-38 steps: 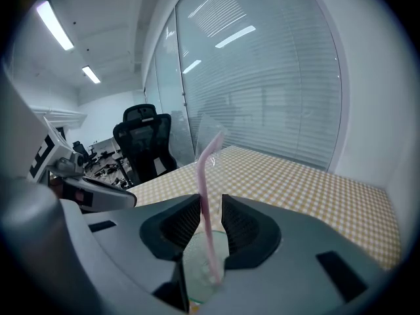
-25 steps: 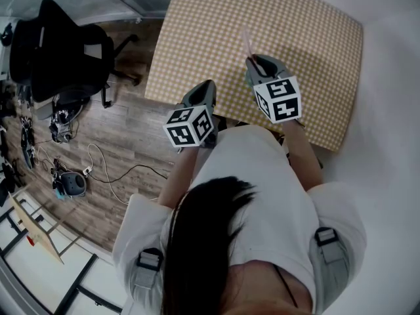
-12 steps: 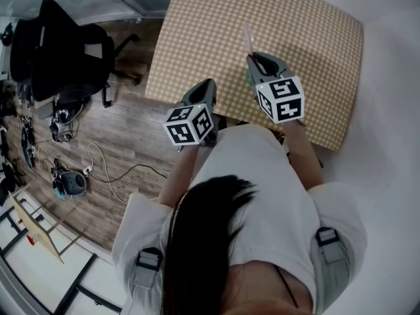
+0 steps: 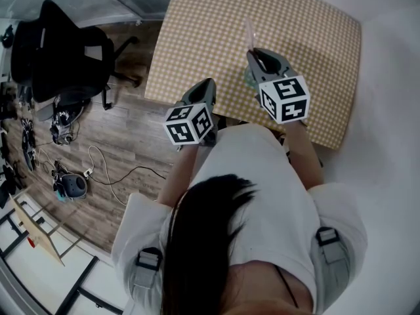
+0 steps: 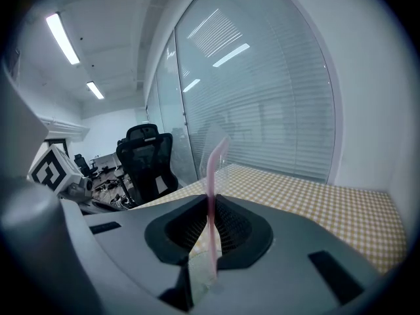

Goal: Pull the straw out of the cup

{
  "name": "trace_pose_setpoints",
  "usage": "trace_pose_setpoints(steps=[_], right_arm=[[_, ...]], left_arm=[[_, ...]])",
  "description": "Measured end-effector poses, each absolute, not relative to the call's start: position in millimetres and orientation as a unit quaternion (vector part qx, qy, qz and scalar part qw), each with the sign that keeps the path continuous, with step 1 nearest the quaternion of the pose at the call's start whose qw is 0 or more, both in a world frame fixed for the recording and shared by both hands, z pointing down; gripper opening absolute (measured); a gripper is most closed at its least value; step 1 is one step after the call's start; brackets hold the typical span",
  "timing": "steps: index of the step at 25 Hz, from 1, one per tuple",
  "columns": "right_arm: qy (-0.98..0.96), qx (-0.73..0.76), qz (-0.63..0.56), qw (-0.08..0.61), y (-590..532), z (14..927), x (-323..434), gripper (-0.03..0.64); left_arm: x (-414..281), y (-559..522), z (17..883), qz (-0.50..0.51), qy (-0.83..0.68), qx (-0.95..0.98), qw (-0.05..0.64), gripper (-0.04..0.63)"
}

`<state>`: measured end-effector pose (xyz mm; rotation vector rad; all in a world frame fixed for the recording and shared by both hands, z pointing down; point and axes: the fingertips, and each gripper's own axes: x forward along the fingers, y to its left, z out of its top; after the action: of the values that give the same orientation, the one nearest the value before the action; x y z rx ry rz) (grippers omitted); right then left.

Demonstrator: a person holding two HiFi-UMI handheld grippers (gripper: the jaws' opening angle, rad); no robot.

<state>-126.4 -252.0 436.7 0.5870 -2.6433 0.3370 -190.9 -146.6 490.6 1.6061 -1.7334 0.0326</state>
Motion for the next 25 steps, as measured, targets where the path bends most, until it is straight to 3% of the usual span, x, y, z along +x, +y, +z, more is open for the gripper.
trace_pose_setpoints(steps=[25], right_arm=[[-0.965, 0.230, 0.090, 0.085, -247, 355, -92, 0.054]], left_arm=[[-167, -150, 481, 0.011, -0.668, 0.651, 0.361, 0.009]])
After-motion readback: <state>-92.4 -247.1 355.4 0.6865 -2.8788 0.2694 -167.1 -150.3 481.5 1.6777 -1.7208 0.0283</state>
